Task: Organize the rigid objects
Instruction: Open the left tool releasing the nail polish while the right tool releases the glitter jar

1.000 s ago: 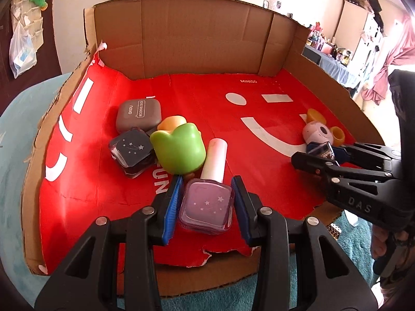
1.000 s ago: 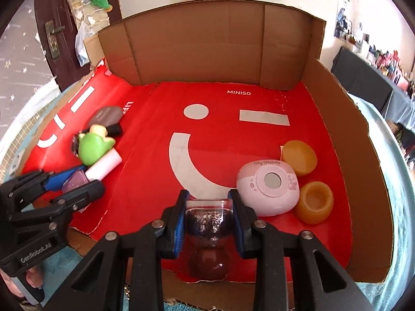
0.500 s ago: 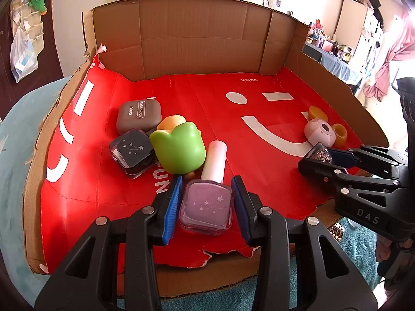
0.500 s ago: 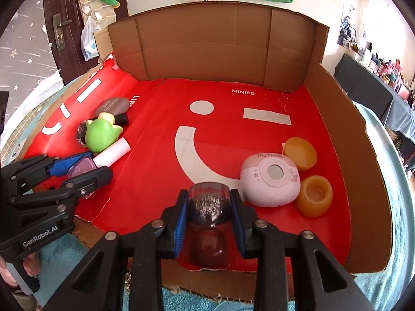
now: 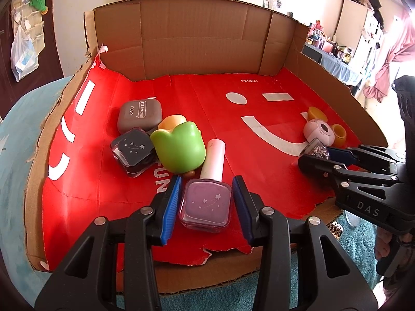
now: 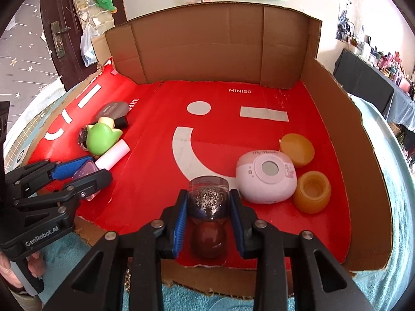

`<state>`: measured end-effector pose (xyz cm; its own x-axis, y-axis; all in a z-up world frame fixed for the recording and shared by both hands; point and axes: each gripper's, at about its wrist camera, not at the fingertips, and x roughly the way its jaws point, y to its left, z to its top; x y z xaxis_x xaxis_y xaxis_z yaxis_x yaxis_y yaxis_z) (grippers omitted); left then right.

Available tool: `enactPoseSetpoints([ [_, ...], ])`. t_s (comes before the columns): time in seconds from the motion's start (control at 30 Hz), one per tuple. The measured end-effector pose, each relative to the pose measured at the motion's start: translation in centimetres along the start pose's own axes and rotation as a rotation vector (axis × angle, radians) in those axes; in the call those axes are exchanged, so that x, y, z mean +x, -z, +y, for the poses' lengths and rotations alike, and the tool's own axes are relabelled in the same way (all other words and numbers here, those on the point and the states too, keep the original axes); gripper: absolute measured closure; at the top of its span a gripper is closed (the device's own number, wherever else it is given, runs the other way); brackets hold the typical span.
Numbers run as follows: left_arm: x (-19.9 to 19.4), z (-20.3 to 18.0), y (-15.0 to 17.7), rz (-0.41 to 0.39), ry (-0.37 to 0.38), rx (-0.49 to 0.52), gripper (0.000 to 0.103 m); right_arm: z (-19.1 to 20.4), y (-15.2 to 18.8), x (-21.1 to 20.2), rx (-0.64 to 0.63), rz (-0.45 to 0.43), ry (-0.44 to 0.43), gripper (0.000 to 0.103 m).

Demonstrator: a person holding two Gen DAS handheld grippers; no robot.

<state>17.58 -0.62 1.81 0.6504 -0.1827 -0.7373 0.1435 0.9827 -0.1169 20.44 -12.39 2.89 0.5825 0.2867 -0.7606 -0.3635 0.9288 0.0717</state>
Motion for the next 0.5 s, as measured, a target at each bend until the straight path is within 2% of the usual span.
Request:
enactPoseSetpoints([
  [0.13, -0.2, 0.0, 0.0, 0.006, 0.005, -0.004, 0.061, -0.2, 0.1, -0.1, 0.005, -0.005, -0.002, 0.07],
  [0.27, -0.7, -0.5, 0.1, -0.011, -0.022, 0.017, 0.041, -0.4, 0.2, -0.2, 0.022, -0.006, -0.015, 0.07],
  [0.37, -1.1, -0.9, 0.2, -0.026, -0.039, 0.031, 0.036, -0.3, 0.3, -0.3, 0.016, -0.009, -0.012, 0.069],
  [0.5, -1.4, -1.0, 0.2, -0.029, -0.04, 0.033, 0.036, -0.3, 0.4, -0.5, 0.021, -0.011, -0.022, 0.068],
])
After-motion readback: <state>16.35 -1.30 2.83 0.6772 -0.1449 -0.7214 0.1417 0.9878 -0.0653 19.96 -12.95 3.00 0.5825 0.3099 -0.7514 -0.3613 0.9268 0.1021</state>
